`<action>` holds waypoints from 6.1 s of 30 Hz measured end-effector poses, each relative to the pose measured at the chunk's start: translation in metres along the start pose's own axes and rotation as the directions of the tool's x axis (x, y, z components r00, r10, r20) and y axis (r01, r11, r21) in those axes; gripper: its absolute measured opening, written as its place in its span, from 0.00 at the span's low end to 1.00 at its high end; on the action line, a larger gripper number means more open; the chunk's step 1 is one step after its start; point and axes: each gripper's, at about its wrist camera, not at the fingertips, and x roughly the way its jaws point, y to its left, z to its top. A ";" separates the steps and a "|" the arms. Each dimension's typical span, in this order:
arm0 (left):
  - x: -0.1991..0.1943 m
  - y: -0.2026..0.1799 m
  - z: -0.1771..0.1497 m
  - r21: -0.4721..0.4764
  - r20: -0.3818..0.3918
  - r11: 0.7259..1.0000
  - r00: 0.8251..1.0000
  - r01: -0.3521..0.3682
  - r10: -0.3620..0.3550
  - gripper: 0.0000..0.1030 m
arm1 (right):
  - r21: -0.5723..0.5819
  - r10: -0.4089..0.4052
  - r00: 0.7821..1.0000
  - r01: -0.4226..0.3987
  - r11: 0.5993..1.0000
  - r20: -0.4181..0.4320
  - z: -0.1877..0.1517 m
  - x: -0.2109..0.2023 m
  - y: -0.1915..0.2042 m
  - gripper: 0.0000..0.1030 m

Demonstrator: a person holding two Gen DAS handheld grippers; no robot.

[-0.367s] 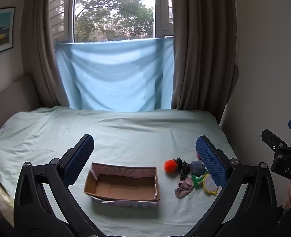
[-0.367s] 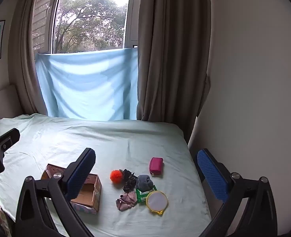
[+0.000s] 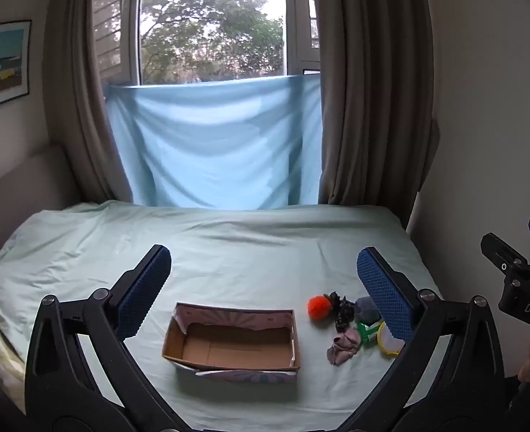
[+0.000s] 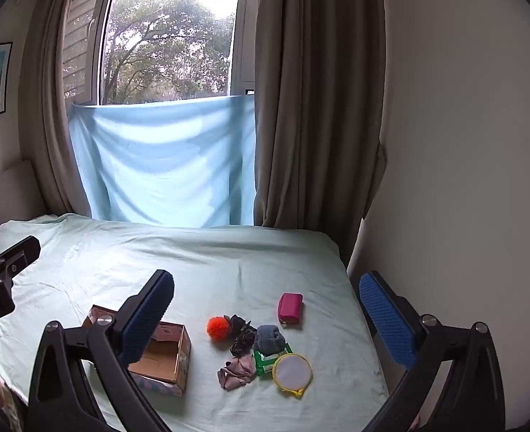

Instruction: Organize soft objects

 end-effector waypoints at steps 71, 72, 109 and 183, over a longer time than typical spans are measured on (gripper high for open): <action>-0.001 0.015 0.006 -0.020 -0.001 0.999 1.000 0.027 -0.027 1.00 | 0.009 -0.008 1.000 0.008 1.000 0.021 0.000 -0.006 0.007 1.00; -0.001 0.015 0.006 -0.020 -0.002 0.999 1.000 0.029 -0.029 1.00 | 0.010 -0.004 1.000 0.004 1.000 0.020 0.000 -0.006 0.007 1.00; 0.263 -0.045 -0.050 0.144 -0.488 0.882 0.808 0.448 -0.331 1.00 | 0.180 -0.153 0.950 0.207 0.962 -0.274 -0.076 0.140 -0.013 1.00; 0.422 -0.113 -0.103 0.035 -0.779 0.832 0.537 0.553 -0.324 0.34 | 0.067 0.005 0.872 0.032 0.997 -0.490 -0.134 0.336 -0.022 0.46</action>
